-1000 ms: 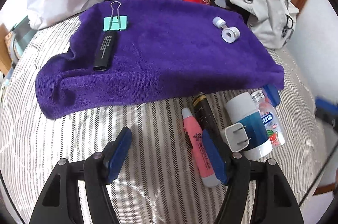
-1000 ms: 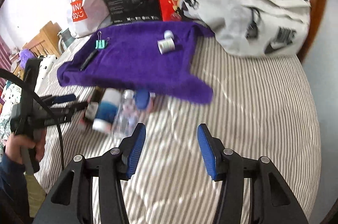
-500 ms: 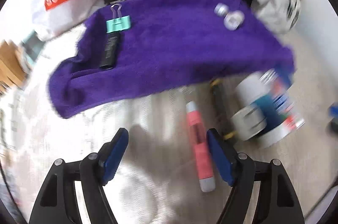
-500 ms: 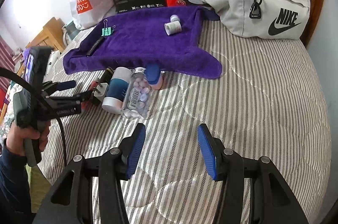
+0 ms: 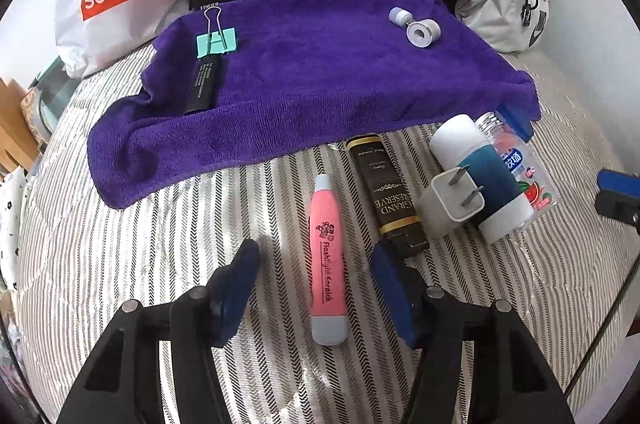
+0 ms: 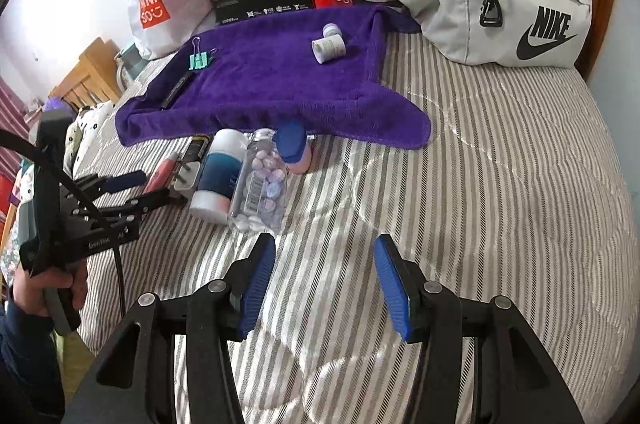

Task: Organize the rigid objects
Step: 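Grasp the pink highlighter with the left gripper, then grasp and lift the blue plastic cap with the right gripper while the left gripper holds the highlighter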

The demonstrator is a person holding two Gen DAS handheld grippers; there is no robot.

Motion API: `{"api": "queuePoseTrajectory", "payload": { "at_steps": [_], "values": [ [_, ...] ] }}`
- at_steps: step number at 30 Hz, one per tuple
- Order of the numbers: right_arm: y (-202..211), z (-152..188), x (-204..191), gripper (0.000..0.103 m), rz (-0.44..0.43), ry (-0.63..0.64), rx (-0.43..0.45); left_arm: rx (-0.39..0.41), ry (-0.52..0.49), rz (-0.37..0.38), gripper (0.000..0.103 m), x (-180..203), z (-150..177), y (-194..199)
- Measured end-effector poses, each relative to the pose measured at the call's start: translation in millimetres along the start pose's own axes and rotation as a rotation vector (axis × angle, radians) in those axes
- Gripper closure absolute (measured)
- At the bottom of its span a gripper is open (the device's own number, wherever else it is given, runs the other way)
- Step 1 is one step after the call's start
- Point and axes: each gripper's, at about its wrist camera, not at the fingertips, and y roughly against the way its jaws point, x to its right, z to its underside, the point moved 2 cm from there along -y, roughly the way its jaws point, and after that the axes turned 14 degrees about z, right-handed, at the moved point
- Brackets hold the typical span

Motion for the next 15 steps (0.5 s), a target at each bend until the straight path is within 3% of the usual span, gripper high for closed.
{"api": "queuePoseTrajectory", "payload": {
  "at_steps": [3,5,10,15],
  "values": [
    [-8.2,-9.4,-4.7,0.051,-0.009,-0.015,0.002,0.006,-0.007,0.012,0.067,2.6,1.7,0.2],
    [-14.2,-18.9,-9.8,0.051,-0.006,-0.018,0.010,0.002,0.001,0.021,0.085,-0.6,0.9,2.0],
    [-29.7,-43.0,-20.1,0.051,-0.008,-0.036,0.029,0.008,0.028,0.067,0.087,-8.0,0.4,2.1],
    [-46.8,-53.0,-24.6,0.052,-0.002,-0.044,0.013,0.001,0.006,0.044,0.086,-4.4,0.4,1.2]
  ]
}}
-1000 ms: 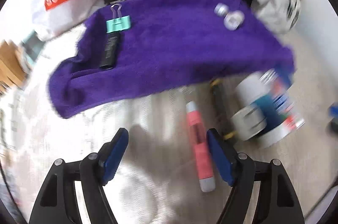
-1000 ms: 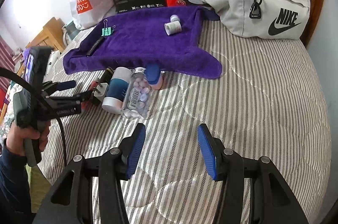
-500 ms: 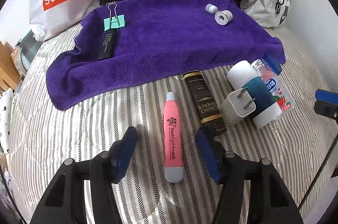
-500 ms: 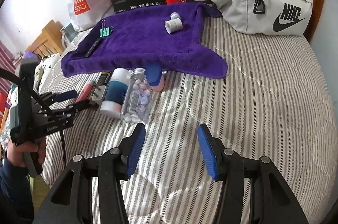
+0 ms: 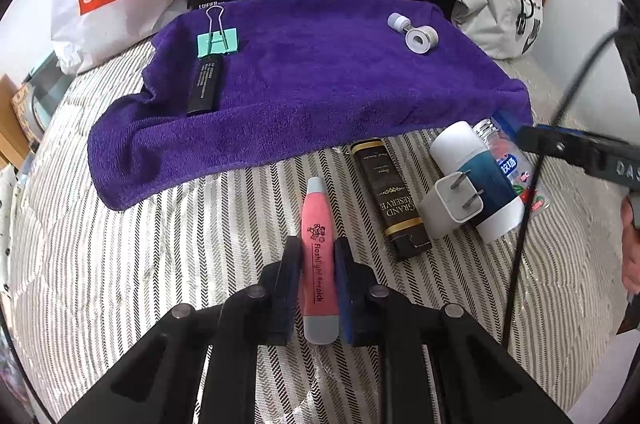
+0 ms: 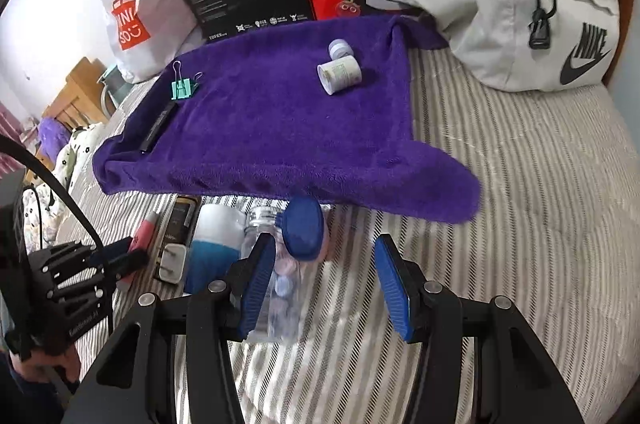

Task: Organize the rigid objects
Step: 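Grasp and lift the blue plastic cap with the right gripper while the left gripper holds the highlighter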

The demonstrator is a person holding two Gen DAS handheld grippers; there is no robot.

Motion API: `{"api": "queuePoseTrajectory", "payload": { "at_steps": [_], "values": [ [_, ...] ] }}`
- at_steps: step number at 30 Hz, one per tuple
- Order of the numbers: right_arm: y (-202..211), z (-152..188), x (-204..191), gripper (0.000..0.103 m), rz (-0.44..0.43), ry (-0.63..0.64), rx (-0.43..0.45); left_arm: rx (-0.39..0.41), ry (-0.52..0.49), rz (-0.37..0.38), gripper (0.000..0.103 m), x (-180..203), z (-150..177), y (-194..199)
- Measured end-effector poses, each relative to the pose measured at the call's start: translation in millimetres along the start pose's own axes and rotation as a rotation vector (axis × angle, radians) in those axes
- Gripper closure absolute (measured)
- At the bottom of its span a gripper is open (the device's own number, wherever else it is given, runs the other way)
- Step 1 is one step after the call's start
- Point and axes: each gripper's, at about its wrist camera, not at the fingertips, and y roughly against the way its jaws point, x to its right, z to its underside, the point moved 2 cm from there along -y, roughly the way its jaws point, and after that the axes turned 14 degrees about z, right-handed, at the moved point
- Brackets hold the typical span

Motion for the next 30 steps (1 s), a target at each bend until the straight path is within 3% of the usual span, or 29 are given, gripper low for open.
{"api": "queuePoseTrajectory", "payload": {
  "at_steps": [7,11,16,22,30],
  "values": [
    [-12.0,-8.1,0.9,0.055,0.030,-0.009,0.005,0.017,0.020,0.034,0.086,-6.1,0.5,2.9],
    [-22.0,-7.8,-5.6,0.069,0.057,0.025,-0.016,0.020,0.026,0.042,0.086,-6.7,0.5,3.8],
    [-23.1,-6.1,-6.9,0.082,0.016,0.007,-0.007,0.022,0.029,0.047,0.086,-6.5,0.1,4.4],
    [-10.6,3.6,4.6,0.082,0.015,0.023,0.005,0.013,0.030,0.057,0.086,-8.4,0.2,5.9],
    [2.8,30.7,27.0,0.082,0.195,0.143,-0.022,0.018,0.030,0.034,0.086,-12.8,6.8,12.3]
  ]
}}
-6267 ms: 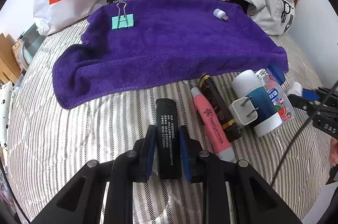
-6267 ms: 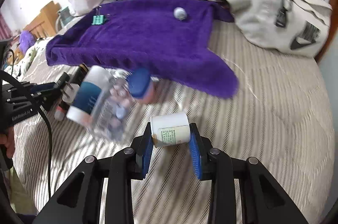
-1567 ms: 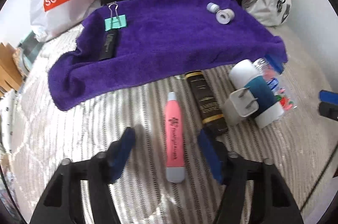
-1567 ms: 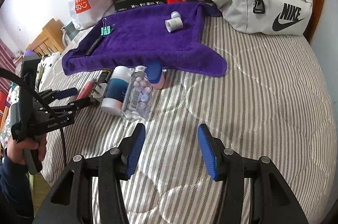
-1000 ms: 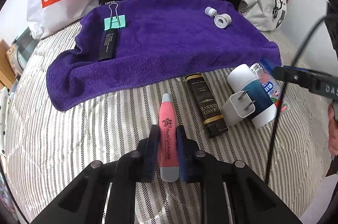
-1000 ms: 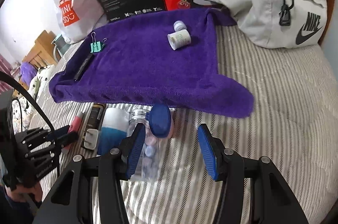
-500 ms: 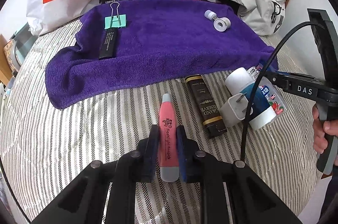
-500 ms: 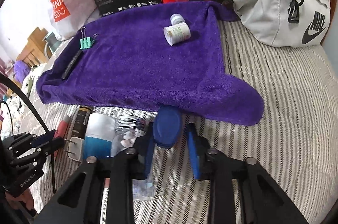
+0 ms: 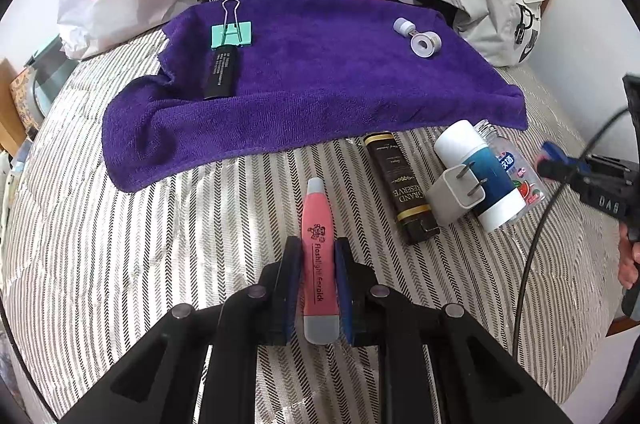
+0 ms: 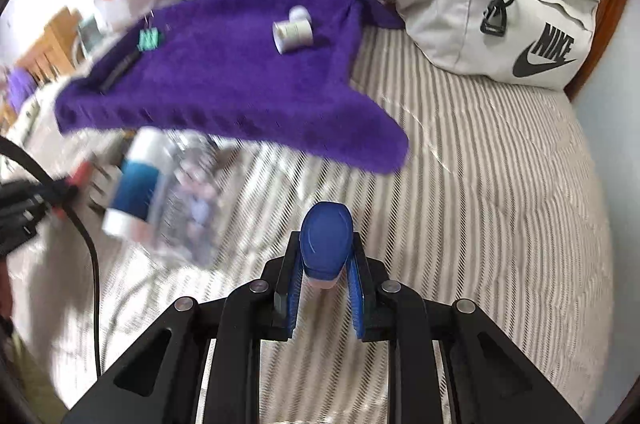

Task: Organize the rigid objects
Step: 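Grasp and lift the blue plastic cap with the right gripper while the left gripper holds the highlighter, then lower the pink highlighter onto the towel with the left gripper while the right gripper sets the blue cap there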

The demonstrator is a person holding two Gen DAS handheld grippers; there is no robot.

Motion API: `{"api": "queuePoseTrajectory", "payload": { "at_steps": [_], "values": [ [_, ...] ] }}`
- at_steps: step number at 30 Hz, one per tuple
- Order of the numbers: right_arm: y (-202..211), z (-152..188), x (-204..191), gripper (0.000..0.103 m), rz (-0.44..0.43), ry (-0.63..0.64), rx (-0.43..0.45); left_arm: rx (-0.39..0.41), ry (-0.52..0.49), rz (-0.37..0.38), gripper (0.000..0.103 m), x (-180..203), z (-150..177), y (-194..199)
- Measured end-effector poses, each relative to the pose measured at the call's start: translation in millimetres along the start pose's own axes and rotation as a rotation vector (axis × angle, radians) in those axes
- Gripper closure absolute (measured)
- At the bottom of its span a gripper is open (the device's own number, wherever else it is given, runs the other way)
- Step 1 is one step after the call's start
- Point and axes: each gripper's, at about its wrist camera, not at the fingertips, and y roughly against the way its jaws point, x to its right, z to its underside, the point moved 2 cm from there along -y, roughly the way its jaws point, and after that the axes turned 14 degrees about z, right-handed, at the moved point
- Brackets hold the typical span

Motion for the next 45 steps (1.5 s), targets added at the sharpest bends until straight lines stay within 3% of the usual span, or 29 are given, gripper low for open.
{"api": "queuePoseTrajectory", "payload": {
  "at_steps": [7,10,13,21,25,34,45],
  "values": [
    [-6.0,2.1,2.0,0.082,-0.011,-0.040,0.022,0.006,-0.049,-0.053,0.086,8.4,-0.9,-2.3],
    [-5.6,3.4,6.1,0.083,-0.035,-0.053,0.012,0.008,-0.020,-0.008,0.087,1.7,-2.1,0.0],
    [1.3,5.0,12.2,0.083,-0.071,-0.073,0.016,0.014,0.069,0.096,0.087,-10.8,-2.2,6.0],
    [20.2,-5.4,10.0,0.083,-0.098,-0.060,0.049,0.056,0.071,0.113,0.087,-9.7,-11.1,28.2],
    [29.3,-15.4,7.7,0.083,-0.148,-0.059,0.071,0.084,0.064,0.130,0.087,-8.1,-27.0,37.5],
    [35.7,-59.2,-3.2,0.083,-0.165,-0.015,0.124,0.135,0.025,0.087,0.087,-15.3,-77.2,43.6],
    [15.6,-100.5,-5.8,0.083,-0.162,-0.005,0.123,0.095,0.031,0.050,0.087,-40.8,-121.6,-3.2]
  ]
}}
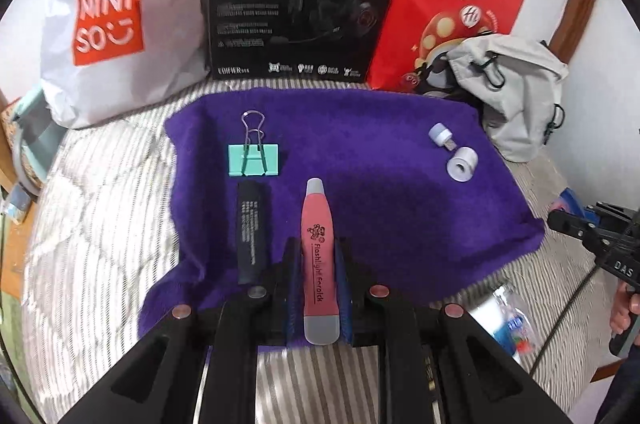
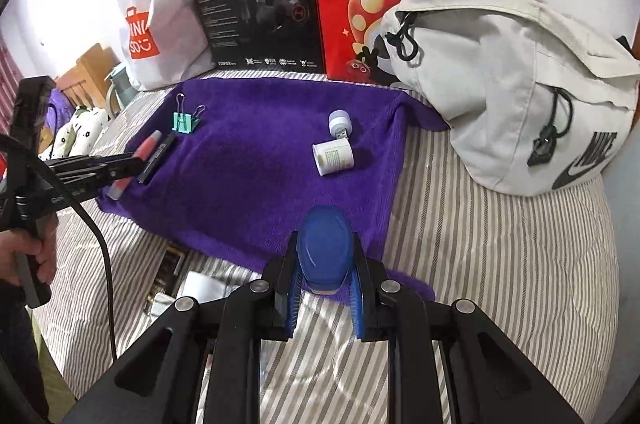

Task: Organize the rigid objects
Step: 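Lower the pink highlighter onto the towel with the left gripper while the right gripper sets the blue cap there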

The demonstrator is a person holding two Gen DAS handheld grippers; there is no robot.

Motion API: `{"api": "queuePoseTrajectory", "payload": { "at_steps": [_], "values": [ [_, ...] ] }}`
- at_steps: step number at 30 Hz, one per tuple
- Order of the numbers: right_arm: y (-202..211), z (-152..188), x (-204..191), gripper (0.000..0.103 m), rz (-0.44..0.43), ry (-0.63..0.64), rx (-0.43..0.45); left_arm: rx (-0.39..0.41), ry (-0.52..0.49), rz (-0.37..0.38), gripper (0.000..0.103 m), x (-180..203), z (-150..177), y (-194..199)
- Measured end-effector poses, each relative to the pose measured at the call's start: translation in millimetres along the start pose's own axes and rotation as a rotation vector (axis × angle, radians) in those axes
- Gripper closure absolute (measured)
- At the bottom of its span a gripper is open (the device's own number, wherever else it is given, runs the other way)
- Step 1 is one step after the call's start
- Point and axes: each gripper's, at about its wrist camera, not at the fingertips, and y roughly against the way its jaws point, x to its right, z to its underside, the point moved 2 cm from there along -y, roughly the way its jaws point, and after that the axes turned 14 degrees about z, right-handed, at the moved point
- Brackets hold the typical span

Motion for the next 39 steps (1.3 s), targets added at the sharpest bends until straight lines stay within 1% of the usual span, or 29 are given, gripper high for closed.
{"api": "queuePoseTrajectory", "payload": {
  "at_steps": [6,7,13,17,21,23,24,25,26,28,34,39],
  "values": [
    [-20.7,-8.1,0.6,0.083,-0.001,0.001,-0.018,-0.031,0.018,-0.018,0.087,-15.7,-8.4,-26.0],
    [-24.2,-8.9,0.1,0.083,-0.004,0.002,-0.023,-0.033,0.023,-0.030,0.087,-18.4,-9.1,-29.1],
    [-44.1,-13.4,-3.9,0.083,-0.004,0.012,-0.048,-0.067,0.004,-0.048,0.087,-21.9,-10.0,-46.4],
    [-51.4,-17.1,-8.5,0.083,0.000,0.033,-0.054,-0.076,-0.025,-0.075,0.087,-19.1,-8.8,-53.0],
    [-57.2,-20.9,-13.7,0.083,-0.003,0.049,-0.056,-0.076,-0.028,-0.091,0.086,-18.2,-7.2,-51.7],
    [-61.5,-23.4,-16.5,0.083,-0.006,0.061,-0.058,-0.082,-0.050,-0.102,0.083,-15.3,-6.2,-52.0],
    [-63.4,-24.0,-17.6,0.083,-0.007,0.066,-0.060,-0.083,-0.053,-0.099,0.078,-14.0,-5.6,-51.9],
    [-66.1,-24.7,-19.1,0.083,-0.005,0.073,-0.064,-0.085,-0.052,-0.091,0.069,-13.0,-4.9,-51.4],
    [-69.1,-25.3,-20.4,0.083,0.003,0.079,-0.068,-0.089,-0.048,-0.075,0.057,-11.8,-4.3,-51.8],
    [-73.4,-26.2,-22.3,0.083,0.013,0.089,-0.073,-0.093,-0.028,-0.062,0.047,-10.0,-1.2,-49.7],
    [-85.4,-28.7,-22.8,0.083,0.017,0.080,-0.087,-0.067,0.002,-0.085,0.047,-9.5,10.0,-29.3],
    [-88.4,-30.2,-24.0,0.082,0.035,0.076,-0.069,-0.042,0.037,-0.086,0.046,-7.9,17.2,-6.8]
  ]
}}
